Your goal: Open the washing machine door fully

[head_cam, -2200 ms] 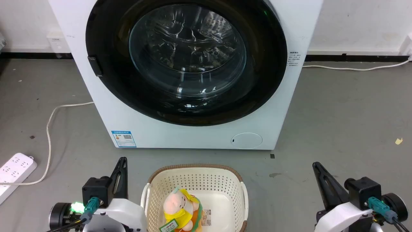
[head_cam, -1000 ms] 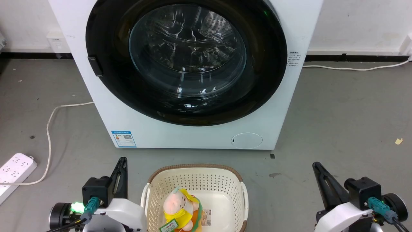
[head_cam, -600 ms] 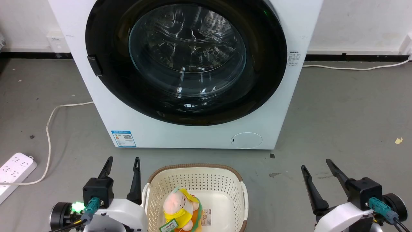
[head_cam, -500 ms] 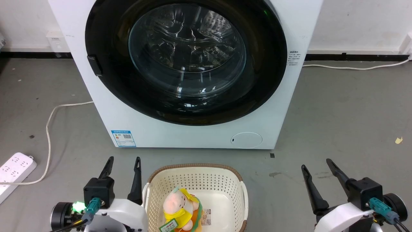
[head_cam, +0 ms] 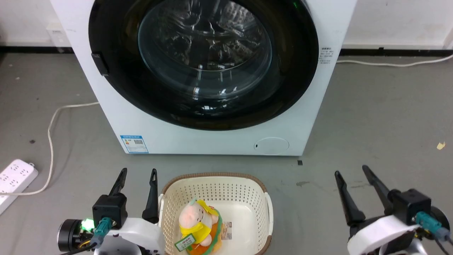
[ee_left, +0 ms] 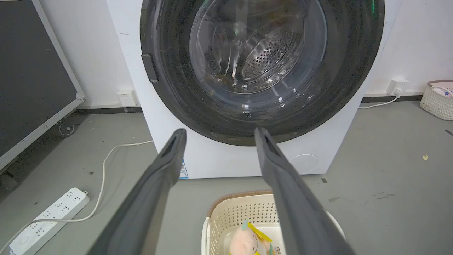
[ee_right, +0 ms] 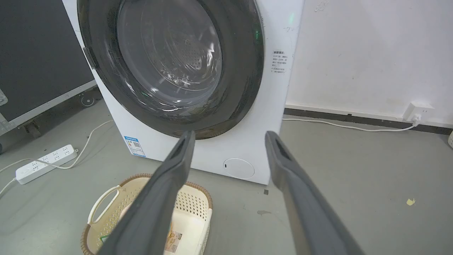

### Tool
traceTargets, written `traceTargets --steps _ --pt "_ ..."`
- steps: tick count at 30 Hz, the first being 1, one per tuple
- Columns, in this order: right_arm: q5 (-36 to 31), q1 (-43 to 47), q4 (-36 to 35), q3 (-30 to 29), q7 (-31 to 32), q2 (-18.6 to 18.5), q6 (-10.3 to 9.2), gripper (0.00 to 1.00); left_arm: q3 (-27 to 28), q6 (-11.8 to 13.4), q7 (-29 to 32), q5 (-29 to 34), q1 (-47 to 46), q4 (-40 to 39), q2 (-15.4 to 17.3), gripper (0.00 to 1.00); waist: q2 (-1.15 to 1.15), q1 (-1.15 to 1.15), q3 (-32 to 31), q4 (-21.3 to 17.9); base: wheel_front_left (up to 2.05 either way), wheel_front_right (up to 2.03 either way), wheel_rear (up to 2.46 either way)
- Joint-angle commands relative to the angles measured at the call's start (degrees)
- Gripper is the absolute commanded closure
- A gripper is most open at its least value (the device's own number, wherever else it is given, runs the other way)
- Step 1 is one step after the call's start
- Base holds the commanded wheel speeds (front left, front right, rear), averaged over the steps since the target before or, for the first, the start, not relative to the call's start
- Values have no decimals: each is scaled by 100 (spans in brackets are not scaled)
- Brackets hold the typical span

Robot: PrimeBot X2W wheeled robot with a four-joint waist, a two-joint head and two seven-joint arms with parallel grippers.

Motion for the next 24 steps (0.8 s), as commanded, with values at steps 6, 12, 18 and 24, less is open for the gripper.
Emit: traceTargets --steps 6,12,18,24 --pt "243 -526 127 -103 -122 8 -1 0 -5 -68 -143 -43 -189 -81 4 0 0 0 300 29 0 0 0" --pt "439 -942 159 -218 -101 -20 -1 0 1 -105 -215 -55 -307 -159 5 0 0 0 544 69 0 0 0" --pt "710 -1434 251 -374 4 -75 -2 0 -48 -143 -287 -90 -455 -203 5 0 0 0 810 140 0 0 0" --pt "1131 -2007 454 -624 162 -11 -2 51 -47 -177 -359 -115 -549 -217 6 0 0 0 1040 175 0 0 0"
